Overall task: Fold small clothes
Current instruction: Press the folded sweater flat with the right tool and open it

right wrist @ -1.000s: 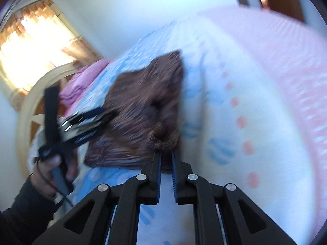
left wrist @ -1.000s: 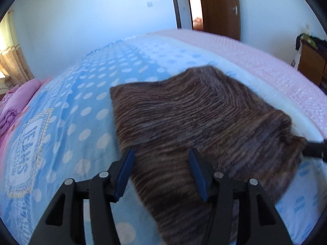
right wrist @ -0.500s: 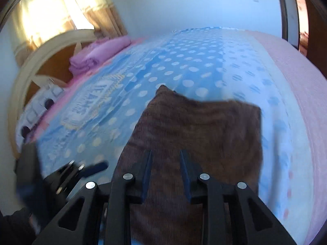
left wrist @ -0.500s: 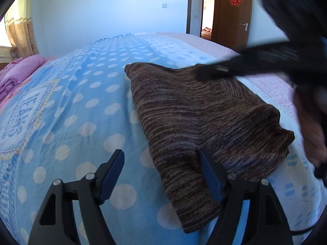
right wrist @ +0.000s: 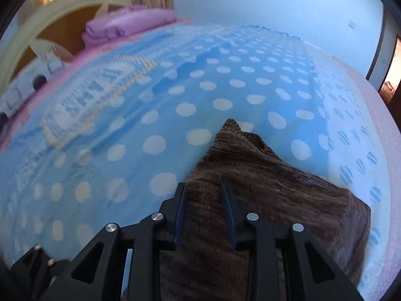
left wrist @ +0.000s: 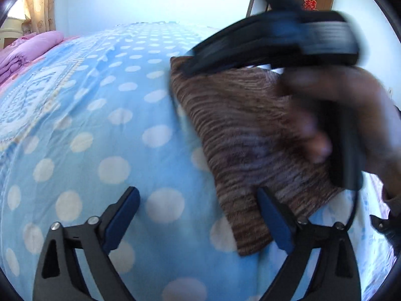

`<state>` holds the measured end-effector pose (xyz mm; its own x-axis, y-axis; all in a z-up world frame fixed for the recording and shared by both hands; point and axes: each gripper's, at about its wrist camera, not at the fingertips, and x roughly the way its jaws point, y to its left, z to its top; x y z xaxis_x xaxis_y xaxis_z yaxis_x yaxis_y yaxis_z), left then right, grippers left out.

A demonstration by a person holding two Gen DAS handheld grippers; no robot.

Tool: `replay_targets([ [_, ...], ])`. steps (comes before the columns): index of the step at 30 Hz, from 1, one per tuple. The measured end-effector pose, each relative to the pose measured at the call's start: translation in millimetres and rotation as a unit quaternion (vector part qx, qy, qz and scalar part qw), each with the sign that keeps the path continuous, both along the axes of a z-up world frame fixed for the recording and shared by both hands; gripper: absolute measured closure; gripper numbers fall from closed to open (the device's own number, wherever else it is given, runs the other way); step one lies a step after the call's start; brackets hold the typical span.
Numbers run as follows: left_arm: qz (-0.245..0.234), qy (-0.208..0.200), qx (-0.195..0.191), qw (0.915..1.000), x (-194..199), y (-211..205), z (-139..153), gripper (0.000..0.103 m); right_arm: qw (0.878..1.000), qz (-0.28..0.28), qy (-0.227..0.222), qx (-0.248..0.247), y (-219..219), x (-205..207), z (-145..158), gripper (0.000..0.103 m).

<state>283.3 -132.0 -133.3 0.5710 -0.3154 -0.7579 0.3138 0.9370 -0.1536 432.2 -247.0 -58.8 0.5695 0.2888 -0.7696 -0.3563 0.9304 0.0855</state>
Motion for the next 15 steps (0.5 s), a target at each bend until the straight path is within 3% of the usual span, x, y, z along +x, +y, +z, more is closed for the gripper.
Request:
replay_targets([
  [4, 0.009, 0.002, 0.015, 0.9998, -10, 5, -2, 0.000, 0.999, 0.027, -0.035, -0.008, -12, -50, 16, 0.073],
  [6, 0.010, -0.002, 0.018, 0.9998, -13, 5, -2, 0.000, 0.997, 0.062, -0.028, -0.040, -3, -70, 8, 0.073],
  [8, 0.010, -0.003, 0.020, 0.9997, -14, 4, -2, 0.000, 0.990, 0.091, -0.022, -0.105, 20, -79, -12, 0.073],
  [9, 0.011, -0.003, 0.023, 0.9997, -14, 3, -2, 0.000, 0.986, 0.086, -0.028, -0.139, 30, -79, -24, 0.078],
  [11, 0.016, -0.003, 0.027, 0.9995, -15, 6, -2, 0.000, 0.988, 0.076, -0.039, -0.129, 45, -76, -35, 0.089],
  [15, 0.029, -0.001, 0.019, 0.9994, -21, 11, 0, 0.000, 0.988, 0.080, -0.047, -0.126, 58, -75, -32, 0.089],
])
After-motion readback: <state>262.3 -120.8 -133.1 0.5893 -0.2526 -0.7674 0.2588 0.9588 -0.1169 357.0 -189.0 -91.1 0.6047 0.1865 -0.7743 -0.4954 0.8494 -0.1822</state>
